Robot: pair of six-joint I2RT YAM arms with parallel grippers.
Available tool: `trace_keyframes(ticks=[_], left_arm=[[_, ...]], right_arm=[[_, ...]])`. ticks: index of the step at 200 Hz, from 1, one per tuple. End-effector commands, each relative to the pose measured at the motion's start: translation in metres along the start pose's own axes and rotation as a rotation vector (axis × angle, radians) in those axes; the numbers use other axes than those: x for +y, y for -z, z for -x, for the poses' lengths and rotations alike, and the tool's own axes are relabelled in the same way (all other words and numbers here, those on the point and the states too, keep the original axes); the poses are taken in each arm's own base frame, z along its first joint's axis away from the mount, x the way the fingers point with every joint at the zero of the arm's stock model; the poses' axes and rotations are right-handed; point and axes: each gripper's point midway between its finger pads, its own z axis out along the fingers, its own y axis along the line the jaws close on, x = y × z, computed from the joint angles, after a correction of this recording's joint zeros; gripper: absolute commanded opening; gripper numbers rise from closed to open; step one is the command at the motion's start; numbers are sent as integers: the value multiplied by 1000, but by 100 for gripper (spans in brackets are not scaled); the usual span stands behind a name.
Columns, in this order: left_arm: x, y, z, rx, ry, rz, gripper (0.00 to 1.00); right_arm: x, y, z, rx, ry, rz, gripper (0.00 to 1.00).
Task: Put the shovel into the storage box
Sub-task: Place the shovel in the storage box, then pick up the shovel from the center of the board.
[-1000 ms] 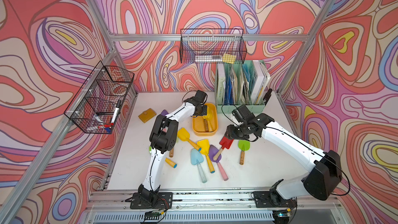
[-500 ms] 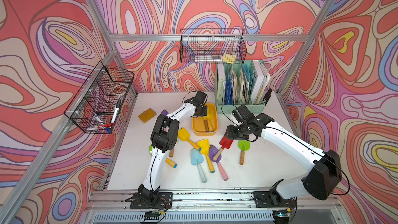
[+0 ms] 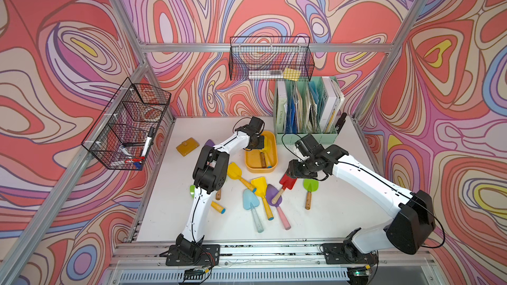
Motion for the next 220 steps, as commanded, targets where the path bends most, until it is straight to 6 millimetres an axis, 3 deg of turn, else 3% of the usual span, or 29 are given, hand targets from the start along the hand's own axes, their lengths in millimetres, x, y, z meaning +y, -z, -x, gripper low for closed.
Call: trace_keyframes(ticks=[1, 26, 53, 86, 124, 167, 220], left_arm=[[2, 11, 5, 1, 4, 6, 43], [2, 22, 10, -9, 7, 14, 46], [0, 41, 18, -33, 5, 9, 47], [-9, 76, 32, -89, 9, -28, 50], [-19, 125, 43, -168, 24, -99, 60], [-33, 160, 29, -188, 34, -194, 69], [-62, 173, -4, -128, -14, -269, 73]], right_arm=[[1, -7, -5, 19, 9, -1, 53], [-2, -6, -4, 10, -3, -14, 53], [-18, -5, -6, -1, -55, -95, 53], [-47, -7, -18, -14, -171, -223, 54], [-75, -13, -47, 6, -297, -317, 54], [-95, -30, -82, 59, -379, -358, 52], [-100, -55, -96, 90, -422, -356, 51]])
